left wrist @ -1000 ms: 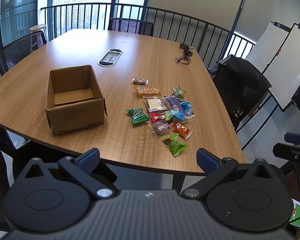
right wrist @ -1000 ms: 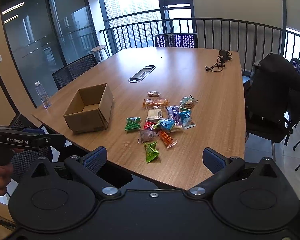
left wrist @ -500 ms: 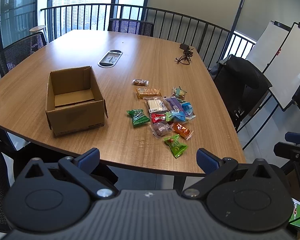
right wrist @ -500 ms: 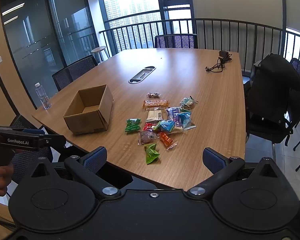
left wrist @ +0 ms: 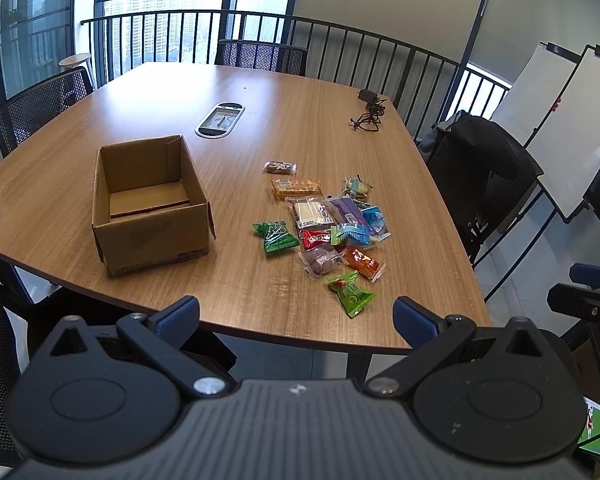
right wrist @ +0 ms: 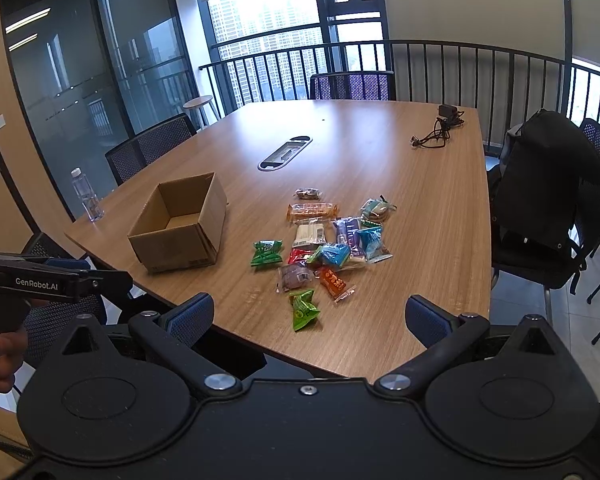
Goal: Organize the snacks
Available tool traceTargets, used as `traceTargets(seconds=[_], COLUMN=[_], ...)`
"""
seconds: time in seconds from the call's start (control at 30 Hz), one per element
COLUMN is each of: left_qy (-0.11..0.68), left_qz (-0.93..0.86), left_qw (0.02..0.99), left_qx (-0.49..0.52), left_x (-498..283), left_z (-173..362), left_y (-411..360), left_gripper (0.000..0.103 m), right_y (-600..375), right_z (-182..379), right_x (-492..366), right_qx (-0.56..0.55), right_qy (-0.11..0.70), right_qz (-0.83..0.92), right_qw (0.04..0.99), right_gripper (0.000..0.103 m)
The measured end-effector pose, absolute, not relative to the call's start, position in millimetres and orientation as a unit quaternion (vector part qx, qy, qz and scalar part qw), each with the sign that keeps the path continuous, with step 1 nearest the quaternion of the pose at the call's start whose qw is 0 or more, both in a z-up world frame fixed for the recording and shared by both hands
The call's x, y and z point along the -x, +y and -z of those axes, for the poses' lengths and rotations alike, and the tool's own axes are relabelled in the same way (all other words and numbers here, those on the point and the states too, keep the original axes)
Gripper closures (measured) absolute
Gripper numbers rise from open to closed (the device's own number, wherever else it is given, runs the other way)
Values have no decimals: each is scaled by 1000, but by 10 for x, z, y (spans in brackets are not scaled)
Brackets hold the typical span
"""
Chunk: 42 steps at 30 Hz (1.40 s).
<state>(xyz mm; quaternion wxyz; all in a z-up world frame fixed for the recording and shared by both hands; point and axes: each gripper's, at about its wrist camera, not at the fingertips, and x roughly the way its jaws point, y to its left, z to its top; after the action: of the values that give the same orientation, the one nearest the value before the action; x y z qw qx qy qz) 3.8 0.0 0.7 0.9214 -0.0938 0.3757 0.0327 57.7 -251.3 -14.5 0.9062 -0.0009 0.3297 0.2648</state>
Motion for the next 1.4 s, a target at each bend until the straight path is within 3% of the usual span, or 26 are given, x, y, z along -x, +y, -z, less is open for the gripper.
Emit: traceTargets(seconds=[1.17,1.4], left_qy=[362,361], left_qz=[-15,-19], left_qw=[927,927], left_qx=[97,103], left_x=[-349,-506], left_z=[-25,36], left_y=[66,83], left_gripper=[1,2], right_y=[-2584,-2594], right_z=[-1,78], right_x=[-1150,-1378], right_qx=[29,33], right_qy=[319,334], right_qz=[-284,-292], right_qw=[904,896], right_gripper=[1,12])
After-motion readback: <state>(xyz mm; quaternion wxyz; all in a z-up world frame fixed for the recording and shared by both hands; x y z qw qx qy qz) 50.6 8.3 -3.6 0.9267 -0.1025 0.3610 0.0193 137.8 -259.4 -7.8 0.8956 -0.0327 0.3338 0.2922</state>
